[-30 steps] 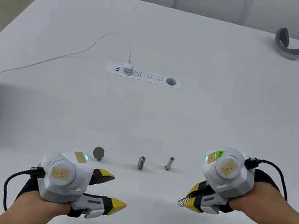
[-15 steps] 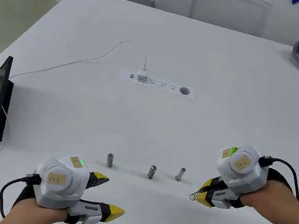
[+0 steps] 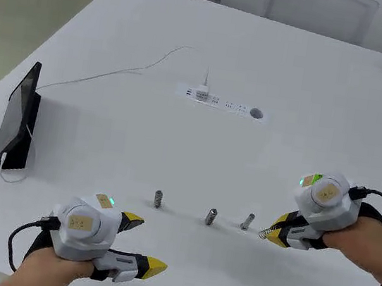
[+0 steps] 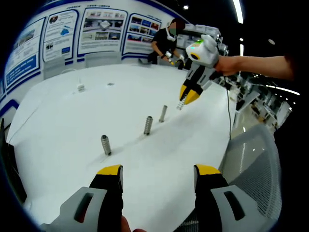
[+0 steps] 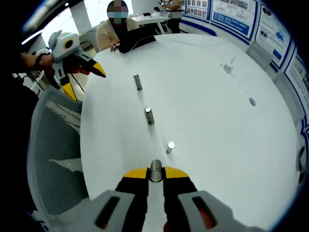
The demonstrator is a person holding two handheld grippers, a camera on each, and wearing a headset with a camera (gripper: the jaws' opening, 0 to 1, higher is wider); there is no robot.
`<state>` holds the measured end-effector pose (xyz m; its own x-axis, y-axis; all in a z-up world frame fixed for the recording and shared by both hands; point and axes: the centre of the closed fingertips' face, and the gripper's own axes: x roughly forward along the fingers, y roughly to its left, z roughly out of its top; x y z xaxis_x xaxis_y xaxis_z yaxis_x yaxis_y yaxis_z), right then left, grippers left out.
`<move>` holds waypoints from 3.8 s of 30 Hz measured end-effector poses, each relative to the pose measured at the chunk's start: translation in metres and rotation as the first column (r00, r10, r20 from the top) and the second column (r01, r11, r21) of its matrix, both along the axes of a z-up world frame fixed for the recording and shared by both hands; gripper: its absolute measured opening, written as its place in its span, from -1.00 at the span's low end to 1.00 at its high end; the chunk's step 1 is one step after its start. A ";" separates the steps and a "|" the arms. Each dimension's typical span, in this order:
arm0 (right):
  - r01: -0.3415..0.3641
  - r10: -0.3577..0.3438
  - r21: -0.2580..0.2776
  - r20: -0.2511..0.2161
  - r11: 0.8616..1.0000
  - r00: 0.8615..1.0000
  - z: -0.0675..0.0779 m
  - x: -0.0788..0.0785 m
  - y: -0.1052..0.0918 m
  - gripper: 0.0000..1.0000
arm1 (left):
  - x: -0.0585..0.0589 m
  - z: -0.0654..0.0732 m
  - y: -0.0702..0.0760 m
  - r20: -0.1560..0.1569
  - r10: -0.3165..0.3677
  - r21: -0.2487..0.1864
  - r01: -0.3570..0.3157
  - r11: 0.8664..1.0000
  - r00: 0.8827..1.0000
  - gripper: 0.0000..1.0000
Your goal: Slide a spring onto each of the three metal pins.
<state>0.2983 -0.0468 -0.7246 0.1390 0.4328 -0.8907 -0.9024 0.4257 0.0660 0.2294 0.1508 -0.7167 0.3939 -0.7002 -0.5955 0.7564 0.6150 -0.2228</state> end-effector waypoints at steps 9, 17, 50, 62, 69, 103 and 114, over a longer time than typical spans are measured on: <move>0.004 -0.004 0.003 0.012 1.000 1.000 0.001 0.021 0.008 -0.75 | 0.000 0.003 0.006 -0.002 0.019 -0.008 -0.019 1.000 1.000 0.22; -0.006 0.006 -0.005 0.014 1.000 1.000 -0.002 0.029 0.014 -0.75 | -0.001 0.002 0.011 -0.008 0.029 -0.006 -0.029 1.000 1.000 0.21; -0.066 0.064 -0.068 -0.031 0.996 0.997 -0.029 0.034 0.028 -0.75 | 0.000 0.004 0.021 -0.012 0.052 -0.010 -0.052 0.999 0.999 0.16; -0.068 0.064 -0.077 -0.046 0.995 0.997 -0.045 0.032 0.026 -0.75 | 0.000 0.004 0.022 -0.013 0.057 -0.010 -0.057 0.998 0.998 0.14; -0.058 0.054 -0.074 -0.051 0.996 0.997 -0.052 0.032 0.026 -0.74 | -0.002 0.004 0.021 -0.016 0.050 -0.009 -0.050 0.999 0.999 0.13; 0.042 -0.042 -0.031 -0.025 0.999 0.999 -0.047 0.016 0.013 -0.18 | 0.002 0.006 0.021 -0.006 0.036 -0.020 -0.036 0.999 0.999 0.13; 0.283 -0.287 0.212 -0.012 0.935 0.958 -0.033 0.010 0.016 0.01 | 0.006 0.006 0.020 -0.004 0.037 -0.026 -0.037 0.999 0.999 0.15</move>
